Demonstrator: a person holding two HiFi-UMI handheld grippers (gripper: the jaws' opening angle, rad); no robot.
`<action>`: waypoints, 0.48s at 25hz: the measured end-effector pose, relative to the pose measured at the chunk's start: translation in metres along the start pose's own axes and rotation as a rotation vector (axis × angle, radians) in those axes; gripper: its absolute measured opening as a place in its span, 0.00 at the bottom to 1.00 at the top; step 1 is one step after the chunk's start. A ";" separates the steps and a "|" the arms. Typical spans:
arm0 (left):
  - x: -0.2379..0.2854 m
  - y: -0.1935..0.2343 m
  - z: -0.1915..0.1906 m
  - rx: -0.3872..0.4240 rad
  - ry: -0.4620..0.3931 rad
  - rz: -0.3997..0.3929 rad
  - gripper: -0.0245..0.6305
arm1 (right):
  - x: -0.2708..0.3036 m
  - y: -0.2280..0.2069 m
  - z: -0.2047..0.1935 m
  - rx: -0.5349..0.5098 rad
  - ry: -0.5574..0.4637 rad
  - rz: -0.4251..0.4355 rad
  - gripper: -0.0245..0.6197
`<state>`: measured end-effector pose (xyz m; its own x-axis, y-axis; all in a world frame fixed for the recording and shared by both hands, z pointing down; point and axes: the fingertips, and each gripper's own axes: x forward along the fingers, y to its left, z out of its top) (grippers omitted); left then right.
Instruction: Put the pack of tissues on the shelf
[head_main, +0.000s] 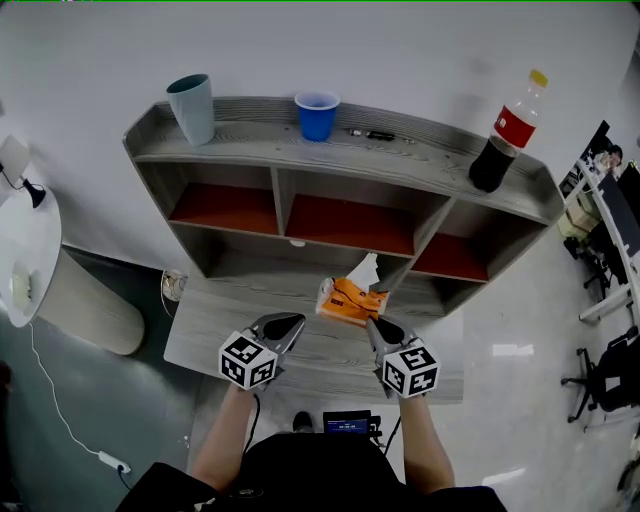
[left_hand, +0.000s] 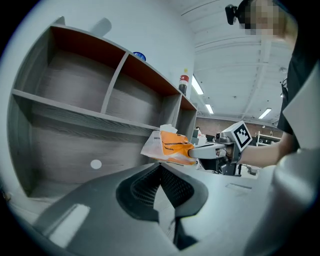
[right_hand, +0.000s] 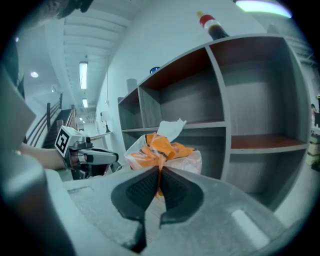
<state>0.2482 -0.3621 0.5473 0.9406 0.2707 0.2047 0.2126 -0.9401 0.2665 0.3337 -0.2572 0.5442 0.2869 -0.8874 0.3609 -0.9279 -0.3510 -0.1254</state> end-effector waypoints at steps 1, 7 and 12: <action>0.000 0.005 0.001 0.002 0.001 -0.001 0.04 | 0.004 0.001 0.001 0.001 0.001 -0.003 0.05; 0.001 0.022 0.003 0.012 0.007 -0.007 0.04 | 0.021 0.004 0.004 0.000 0.013 -0.012 0.05; 0.009 0.024 0.003 0.015 0.012 -0.006 0.04 | 0.025 -0.003 0.009 -0.005 0.011 -0.011 0.05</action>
<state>0.2629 -0.3831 0.5527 0.9360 0.2790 0.2148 0.2224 -0.9413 0.2539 0.3452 -0.2807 0.5452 0.2945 -0.8802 0.3723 -0.9259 -0.3593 -0.1170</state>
